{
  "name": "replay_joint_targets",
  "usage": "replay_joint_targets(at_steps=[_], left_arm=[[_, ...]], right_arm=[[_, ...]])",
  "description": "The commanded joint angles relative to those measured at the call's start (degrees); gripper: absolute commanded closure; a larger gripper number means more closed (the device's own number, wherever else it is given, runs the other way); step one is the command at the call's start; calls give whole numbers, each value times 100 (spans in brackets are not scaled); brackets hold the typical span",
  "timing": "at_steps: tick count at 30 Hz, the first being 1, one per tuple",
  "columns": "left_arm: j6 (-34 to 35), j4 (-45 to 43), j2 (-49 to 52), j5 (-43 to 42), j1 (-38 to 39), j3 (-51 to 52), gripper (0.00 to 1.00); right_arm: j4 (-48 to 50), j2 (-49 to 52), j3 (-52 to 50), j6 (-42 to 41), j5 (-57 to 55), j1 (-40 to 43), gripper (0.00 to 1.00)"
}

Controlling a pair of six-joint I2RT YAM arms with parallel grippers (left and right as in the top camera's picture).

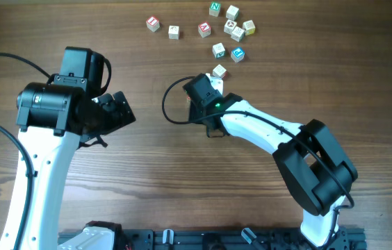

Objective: Form a circle

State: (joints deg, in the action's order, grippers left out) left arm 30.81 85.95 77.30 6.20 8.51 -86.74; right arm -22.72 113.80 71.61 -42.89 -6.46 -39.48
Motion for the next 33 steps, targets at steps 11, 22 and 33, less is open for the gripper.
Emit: replay_joint_targets(at_steps=[11, 22, 33], left_arm=[[96, 4, -37, 96, 0, -15, 0], [96, 4, -37, 96, 0, -15, 0], [96, 4, -37, 98, 0, -15, 0]], right_arm=[[-11, 140, -2, -671, -125, -20, 61], [-291, -304, 210, -664, -127, -20, 35], [-619, -822, 197, -717, -181, -20, 57]])
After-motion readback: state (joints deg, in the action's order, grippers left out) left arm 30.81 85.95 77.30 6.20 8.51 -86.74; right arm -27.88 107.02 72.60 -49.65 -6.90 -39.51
